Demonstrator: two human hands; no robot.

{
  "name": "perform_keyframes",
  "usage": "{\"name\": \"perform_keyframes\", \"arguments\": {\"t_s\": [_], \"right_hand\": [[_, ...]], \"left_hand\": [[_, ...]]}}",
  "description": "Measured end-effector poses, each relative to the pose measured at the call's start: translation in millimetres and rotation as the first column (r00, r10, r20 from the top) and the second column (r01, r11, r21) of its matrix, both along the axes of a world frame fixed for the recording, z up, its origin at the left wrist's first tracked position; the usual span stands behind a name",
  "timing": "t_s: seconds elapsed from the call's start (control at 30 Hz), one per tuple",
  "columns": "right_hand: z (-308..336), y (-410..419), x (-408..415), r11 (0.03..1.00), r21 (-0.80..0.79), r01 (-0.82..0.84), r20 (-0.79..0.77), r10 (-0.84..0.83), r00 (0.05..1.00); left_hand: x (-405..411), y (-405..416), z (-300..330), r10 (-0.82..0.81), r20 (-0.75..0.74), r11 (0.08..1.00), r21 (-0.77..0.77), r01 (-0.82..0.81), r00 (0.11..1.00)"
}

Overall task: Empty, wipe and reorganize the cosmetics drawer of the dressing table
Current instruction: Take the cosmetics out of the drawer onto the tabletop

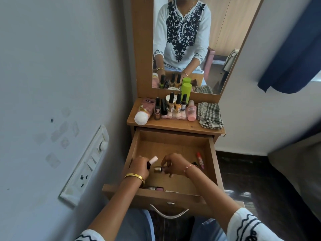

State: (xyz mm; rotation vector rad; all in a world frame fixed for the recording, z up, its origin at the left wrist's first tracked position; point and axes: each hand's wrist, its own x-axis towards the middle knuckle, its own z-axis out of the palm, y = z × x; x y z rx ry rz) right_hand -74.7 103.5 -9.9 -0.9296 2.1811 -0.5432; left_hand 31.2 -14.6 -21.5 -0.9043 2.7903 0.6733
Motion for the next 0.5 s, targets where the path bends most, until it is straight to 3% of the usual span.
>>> {"name": "perform_keyframes", "arguments": {"t_s": [0.07, 0.17, 0.27, 0.33, 0.5], "right_hand": [[10, 5, -11, 0.998, -0.041, 0.038, -0.007, -0.038, 0.999], [28, 12, -31, 0.981, -0.139, 0.135, -0.023, -0.140, 0.990], [42, 13, -46, 0.874, -0.337, 0.351, 0.191, -0.302, 0.934], [51, 10, -52, 0.757, -0.428, 0.494, 0.337, -0.374, 0.864], [65, -2, -63, 0.646, -0.536, 0.544, 0.276, -0.474, 0.836]], "left_hand": [[2, -4, 0, 0.051, -0.129, 0.999, 0.006, -0.050, 0.990], [-2, -5, 7, 0.210, -0.308, 0.961, 0.241, -0.137, 0.928], [-12, -3, 23, 0.326, -0.408, 0.892, 0.431, -0.135, 0.853], [-25, -3, 36, 0.353, -0.459, 0.873, 0.474, -0.112, 0.815], [-63, -4, 70, 0.371, -0.532, 0.864, 0.498, -0.072, 0.761]]}}
